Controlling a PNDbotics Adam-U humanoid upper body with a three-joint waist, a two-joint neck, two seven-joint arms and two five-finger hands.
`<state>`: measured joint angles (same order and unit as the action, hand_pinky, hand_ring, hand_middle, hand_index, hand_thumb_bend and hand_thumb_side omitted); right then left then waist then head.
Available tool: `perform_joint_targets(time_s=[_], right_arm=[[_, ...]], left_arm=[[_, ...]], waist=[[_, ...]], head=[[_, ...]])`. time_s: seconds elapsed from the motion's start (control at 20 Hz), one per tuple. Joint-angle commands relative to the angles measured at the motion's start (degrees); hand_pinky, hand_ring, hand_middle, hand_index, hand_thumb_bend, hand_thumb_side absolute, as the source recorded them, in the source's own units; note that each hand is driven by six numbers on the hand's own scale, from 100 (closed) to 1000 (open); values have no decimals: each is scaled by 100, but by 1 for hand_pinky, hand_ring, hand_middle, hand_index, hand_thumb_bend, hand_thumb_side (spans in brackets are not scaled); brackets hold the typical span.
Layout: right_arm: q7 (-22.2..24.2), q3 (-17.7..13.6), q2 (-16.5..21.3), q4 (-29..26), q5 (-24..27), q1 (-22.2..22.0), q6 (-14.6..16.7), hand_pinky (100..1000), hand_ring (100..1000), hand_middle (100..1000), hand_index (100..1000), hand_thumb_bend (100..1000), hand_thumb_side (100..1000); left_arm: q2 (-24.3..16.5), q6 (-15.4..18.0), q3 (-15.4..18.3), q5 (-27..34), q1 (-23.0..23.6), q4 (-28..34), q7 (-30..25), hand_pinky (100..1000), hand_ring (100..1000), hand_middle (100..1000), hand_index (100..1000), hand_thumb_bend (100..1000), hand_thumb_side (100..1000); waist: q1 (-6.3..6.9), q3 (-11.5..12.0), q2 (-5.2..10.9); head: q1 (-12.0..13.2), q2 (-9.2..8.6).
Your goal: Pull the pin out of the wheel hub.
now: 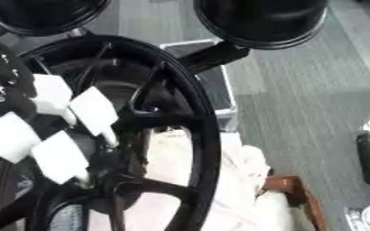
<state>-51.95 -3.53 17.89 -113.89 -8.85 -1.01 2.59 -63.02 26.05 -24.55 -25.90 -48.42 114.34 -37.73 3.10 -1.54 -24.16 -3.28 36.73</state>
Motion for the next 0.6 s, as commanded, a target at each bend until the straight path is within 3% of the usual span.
perform_joint_targets(time_s=[0.05,0.6], right_arm=[[-2,-44,31,-70,25,28,32,811,763,636,791,100,326],[-2,-48,-20,-70,39,24,40,811,762,635,791,100,328]], left_arm=[[-190,1428,-116,-156,45,-88,-1423,817,801,699,813,436,512],[-107,1443,-184,-292,66,-255,-1423,796,751,649,806,410,483]], waist=[[-29,-10,69],[-63,-9,60]], head=[[13,0],[21,-15]])
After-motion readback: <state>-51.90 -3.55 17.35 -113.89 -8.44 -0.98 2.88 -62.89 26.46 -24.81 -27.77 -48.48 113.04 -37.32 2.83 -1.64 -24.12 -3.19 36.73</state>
